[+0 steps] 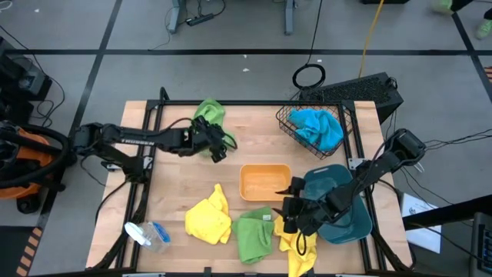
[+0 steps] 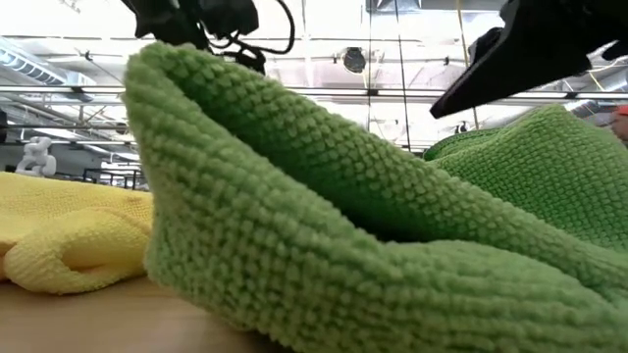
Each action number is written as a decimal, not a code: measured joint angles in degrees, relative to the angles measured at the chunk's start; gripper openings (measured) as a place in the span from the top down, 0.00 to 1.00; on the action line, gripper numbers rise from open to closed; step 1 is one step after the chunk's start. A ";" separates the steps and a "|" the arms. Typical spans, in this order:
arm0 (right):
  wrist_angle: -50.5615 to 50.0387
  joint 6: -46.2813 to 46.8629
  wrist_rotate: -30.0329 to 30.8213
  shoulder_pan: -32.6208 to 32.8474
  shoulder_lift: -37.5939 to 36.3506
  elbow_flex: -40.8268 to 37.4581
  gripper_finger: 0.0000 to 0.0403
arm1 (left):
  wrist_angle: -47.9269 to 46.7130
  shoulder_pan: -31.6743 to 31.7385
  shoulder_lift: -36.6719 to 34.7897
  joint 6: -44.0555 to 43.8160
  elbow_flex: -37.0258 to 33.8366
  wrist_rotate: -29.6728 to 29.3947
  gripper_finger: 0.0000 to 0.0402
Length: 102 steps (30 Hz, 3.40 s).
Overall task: Sort microfiber towel by color & place in baskets
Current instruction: Put the top green microfiber cloth into the blue bin
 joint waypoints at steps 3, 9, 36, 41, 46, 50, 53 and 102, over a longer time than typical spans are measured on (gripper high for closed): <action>3.50 -1.57 1.16 -0.10 0.06 0.00 0.35 | -0.30 2.56 0.00 -2.27 -1.39 2.07 0.26; 9.38 -5.64 1.10 -0.12 0.06 0.00 0.35 | -1.90 7.83 0.00 -7.82 -4.84 7.45 0.24; 12.64 -7.37 1.05 -2.95 3.14 0.09 0.35 | -0.06 13.40 13.72 -7.65 -7.29 14.33 0.08; 13.98 -8.02 1.02 -3.51 3.12 0.09 0.35 | 1.65 13.22 15.19 -7.63 -7.36 13.11 0.33; 14.42 -8.95 0.99 -3.53 3.12 0.09 0.35 | 5.23 12.15 15.38 -7.56 -7.58 11.77 0.77; 14.42 -9.24 0.97 -3.65 3.12 0.09 0.35 | 7.58 10.97 15.38 -8.18 -7.69 11.74 0.96; 15.60 -10.32 1.00 -4.28 3.12 0.09 0.35 | 7.03 9.09 14.16 -8.63 -7.75 12.11 0.95; 53.31 -54.94 -18.24 -17.35 4.15 0.11 0.22 | 27.47 -24.98 -13.38 -4.12 -6.18 5.73 0.98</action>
